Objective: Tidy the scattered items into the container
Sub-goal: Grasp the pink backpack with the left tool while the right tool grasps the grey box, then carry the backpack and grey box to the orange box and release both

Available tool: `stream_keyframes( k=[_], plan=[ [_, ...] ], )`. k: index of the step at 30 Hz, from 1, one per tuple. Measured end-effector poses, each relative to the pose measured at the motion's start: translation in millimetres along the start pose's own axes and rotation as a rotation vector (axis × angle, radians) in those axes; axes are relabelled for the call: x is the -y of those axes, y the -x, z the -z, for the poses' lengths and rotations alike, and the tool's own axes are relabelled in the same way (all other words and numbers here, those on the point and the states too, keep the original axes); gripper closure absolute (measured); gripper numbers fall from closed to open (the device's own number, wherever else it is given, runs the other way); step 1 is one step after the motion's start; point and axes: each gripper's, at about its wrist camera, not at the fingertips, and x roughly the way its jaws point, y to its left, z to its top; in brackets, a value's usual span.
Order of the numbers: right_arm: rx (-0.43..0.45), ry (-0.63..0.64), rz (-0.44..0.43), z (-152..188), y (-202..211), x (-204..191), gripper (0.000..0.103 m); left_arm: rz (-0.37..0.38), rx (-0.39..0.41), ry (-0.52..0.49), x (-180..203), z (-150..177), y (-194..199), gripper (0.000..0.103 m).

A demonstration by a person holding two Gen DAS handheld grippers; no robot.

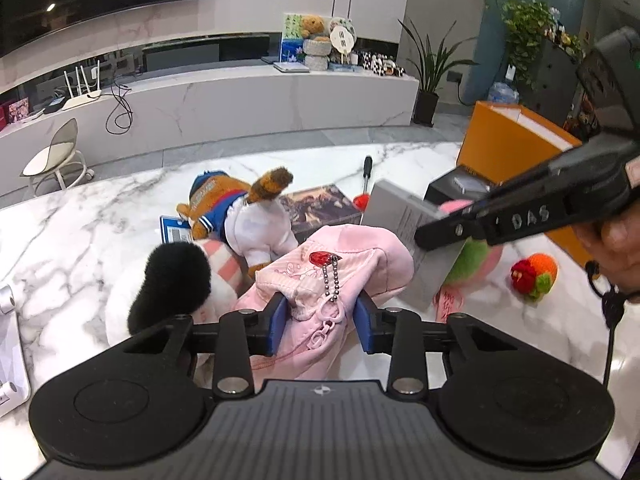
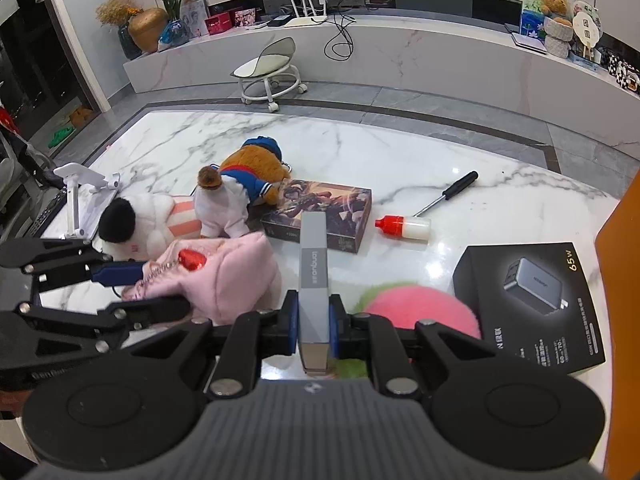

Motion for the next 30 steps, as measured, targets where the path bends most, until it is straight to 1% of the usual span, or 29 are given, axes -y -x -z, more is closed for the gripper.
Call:
stream_keyframes(
  k=[7,13,19,26,30],
  plan=[
    [0.032,0.013,-0.005,-2.8,14.5,-4.0,0.087,-0.016,0.034,0.029,4.8,-7.4,12.8,0.063],
    [0.064,0.017,-0.005,-4.8,31.6,-5.6,0.087,-0.027,0.064,0.015,15.4,-16.3,26.3,0.063],
    [0.118,0.019,-0.011,-8.8,57.5,-4.3,0.087,-0.052,0.115,0.006,27.1,-32.1,44.0,0.063],
    [0.204,0.016,0.000,-13.3,100.2,5.0,0.087,-0.082,0.221,0.009,45.4,-60.4,72.4,0.063],
    [0.283,0.007,0.018,-18.3,134.4,12.8,0.087,-0.089,0.319,-0.007,65.1,-83.6,97.8,0.063]
  ],
)
